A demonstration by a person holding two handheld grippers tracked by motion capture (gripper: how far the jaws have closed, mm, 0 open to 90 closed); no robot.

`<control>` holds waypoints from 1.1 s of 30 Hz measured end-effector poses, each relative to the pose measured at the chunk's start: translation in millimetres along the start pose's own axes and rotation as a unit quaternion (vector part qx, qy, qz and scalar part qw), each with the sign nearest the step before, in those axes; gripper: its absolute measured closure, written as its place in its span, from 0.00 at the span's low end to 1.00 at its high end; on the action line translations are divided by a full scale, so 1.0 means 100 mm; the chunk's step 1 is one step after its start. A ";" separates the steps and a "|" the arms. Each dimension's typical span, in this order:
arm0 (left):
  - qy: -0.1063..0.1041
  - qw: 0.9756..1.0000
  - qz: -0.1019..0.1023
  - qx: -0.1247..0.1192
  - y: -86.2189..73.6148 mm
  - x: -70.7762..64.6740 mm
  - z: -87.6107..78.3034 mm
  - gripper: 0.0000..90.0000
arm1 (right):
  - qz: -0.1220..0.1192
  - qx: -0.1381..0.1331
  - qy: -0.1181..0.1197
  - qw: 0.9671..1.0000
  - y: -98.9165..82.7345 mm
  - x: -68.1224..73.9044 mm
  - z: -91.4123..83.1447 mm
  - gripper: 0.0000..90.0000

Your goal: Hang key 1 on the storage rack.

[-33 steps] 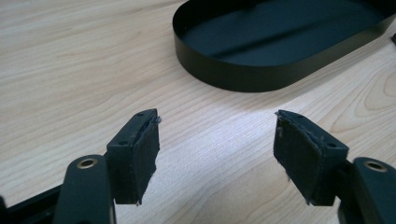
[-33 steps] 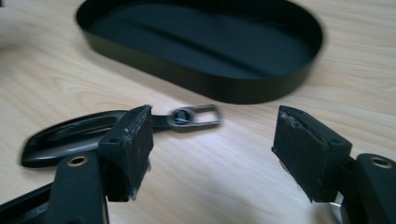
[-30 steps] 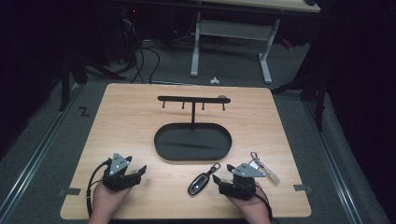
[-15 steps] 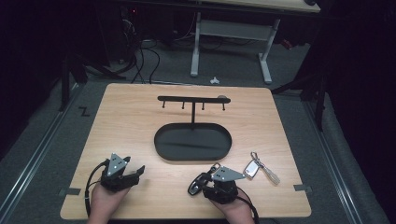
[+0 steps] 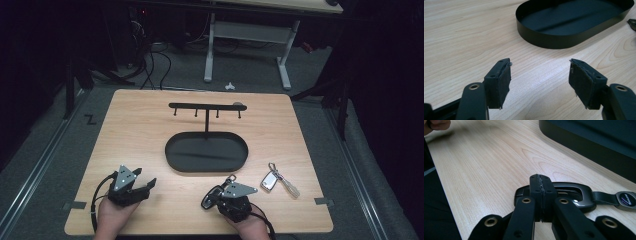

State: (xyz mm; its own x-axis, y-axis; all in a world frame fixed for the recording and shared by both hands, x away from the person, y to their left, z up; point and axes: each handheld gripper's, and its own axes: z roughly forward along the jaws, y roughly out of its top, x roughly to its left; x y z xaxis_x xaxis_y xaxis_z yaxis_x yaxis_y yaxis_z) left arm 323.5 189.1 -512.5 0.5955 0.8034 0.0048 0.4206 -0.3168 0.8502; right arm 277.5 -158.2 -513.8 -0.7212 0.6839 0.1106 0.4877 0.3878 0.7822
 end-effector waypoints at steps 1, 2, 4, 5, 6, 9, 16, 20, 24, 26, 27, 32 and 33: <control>0.001 1.000 0.001 0.001 0.00 0.00 0.00 0.39 | 0.000 0.000 0.000 1.000 0.00 0.00 0.00 1.00; 0.001 1.000 0.000 0.001 -0.01 0.00 0.00 0.38 | -0.001 0.001 -0.001 1.000 0.00 -0.01 -0.01 1.00; 0.002 1.000 0.000 0.000 -0.01 0.00 -0.01 0.38 | 0.000 0.005 0.002 1.000 -0.01 -0.02 0.01 1.00; 0.002 1.000 0.000 0.000 -0.01 0.00 -0.01 0.38 | 0.000 0.005 0.002 1.000 -0.01 -0.02 0.01 1.00; 0.002 1.000 0.000 0.000 -0.02 0.00 -0.02 0.38 | -0.001 0.006 0.004 1.000 -0.01 -0.01 0.01 1.00; 0.004 1.000 0.001 -0.001 -0.03 0.00 -0.05 0.38 | -0.014 0.008 0.003 1.000 0.02 0.02 0.04 1.00; 0.001 1.000 -0.007 -0.003 -0.05 0.01 -0.07 0.38 | -0.023 0.023 -0.001 0.999 0.02 0.01 0.09 1.00; -0.008 1.000 0.003 0.000 -0.01 -0.03 0.00 0.38 | -0.027 0.030 -0.006 0.999 -0.02 -0.01 0.04 1.00; -0.014 1.000 0.015 -0.001 0.04 -0.08 0.06 0.38 | -0.016 0.031 -0.014 0.999 -0.10 -0.08 -0.08 1.00; -0.018 1.000 0.017 -0.005 0.07 -0.10 0.08 0.38 | -0.011 0.030 -0.023 0.999 -0.14 -0.10 -0.16 1.00; -0.021 1.000 0.018 -0.009 0.10 -0.11 0.10 0.38 | -0.009 0.030 -0.027 0.999 -0.16 -0.11 -0.18 1.00; -0.029 0.999 0.021 -0.016 0.17 -0.14 0.18 0.38 | 0.001 0.030 -0.052 0.998 -0.26 -0.18 -0.34 1.00; -0.033 0.999 0.023 -0.017 0.19 -0.15 0.22 0.38 | 0.006 0.029 -0.060 0.998 -0.29 -0.21 -0.39 1.00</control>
State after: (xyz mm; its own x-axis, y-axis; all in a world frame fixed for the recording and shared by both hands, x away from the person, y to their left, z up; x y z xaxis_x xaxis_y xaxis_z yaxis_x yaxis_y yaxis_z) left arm 337.7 159.8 -507.6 0.6578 0.7531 0.0098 0.3690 -0.3336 0.8675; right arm 259.7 -207.7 -515.0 -0.6531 0.7561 0.0420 0.5251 0.4122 0.7445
